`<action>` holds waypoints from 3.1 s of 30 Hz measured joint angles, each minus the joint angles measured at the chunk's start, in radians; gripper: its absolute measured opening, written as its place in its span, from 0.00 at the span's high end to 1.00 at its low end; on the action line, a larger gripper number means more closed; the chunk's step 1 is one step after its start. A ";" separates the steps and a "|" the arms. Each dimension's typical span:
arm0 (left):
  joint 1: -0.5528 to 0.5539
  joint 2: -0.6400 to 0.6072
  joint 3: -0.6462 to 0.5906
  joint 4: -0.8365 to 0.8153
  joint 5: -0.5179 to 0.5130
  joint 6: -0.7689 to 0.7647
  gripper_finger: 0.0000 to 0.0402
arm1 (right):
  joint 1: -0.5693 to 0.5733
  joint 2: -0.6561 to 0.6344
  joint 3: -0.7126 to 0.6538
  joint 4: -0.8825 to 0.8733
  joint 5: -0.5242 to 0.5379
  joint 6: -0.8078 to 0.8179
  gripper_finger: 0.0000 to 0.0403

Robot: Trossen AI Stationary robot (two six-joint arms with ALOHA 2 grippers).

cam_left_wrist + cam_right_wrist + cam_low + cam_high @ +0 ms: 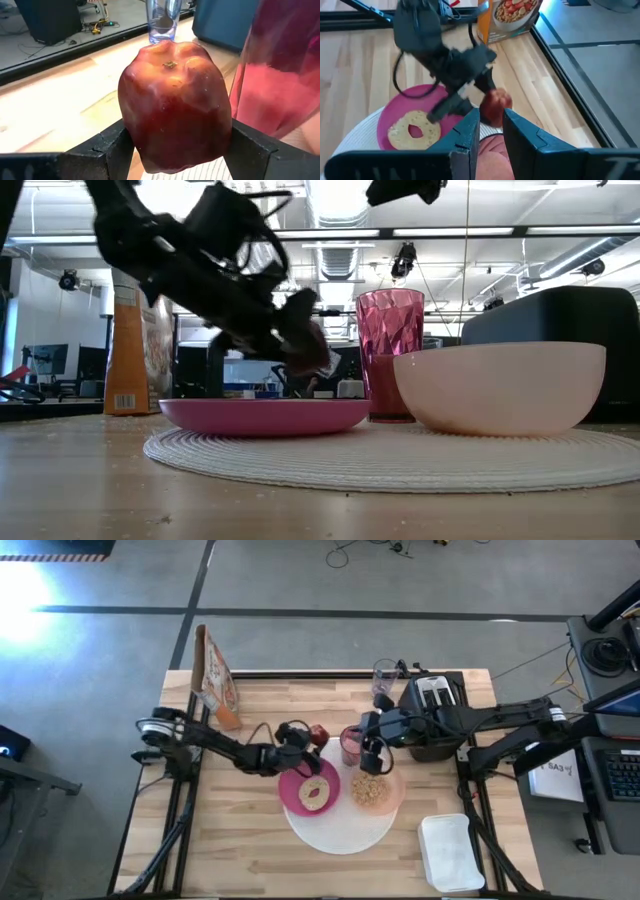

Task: Arrange a breakfast setting
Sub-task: Put the apple from the white bin on the white placemat beside the red cup, then put the blue spoon from the blue cup beside the orange bowl on the white placemat

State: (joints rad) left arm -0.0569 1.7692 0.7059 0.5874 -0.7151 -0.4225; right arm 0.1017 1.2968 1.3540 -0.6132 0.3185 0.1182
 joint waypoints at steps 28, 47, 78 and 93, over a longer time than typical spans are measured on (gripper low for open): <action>0.019 0.172 0.112 -0.047 -0.004 -0.061 0.42 | 0.000 -0.025 0.000 -0.137 -0.003 -0.152 0.82; 0.025 0.211 0.132 -0.053 0.118 -0.058 0.40 | 0.000 -0.024 0.000 -0.129 -0.003 -0.181 0.79; 0.023 0.177 0.128 -0.006 0.042 -0.073 0.25 | 0.000 -0.024 0.000 -0.130 -0.003 -0.179 0.80; -0.065 -0.029 -0.019 -0.013 -0.100 -0.084 0.22 | 0.000 -0.024 0.000 -0.130 -0.003 -0.181 0.80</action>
State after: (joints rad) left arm -0.1219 1.7405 0.6864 0.5746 -0.8150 -0.5064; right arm 0.1020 1.2728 1.3539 -0.7429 0.3151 -0.0625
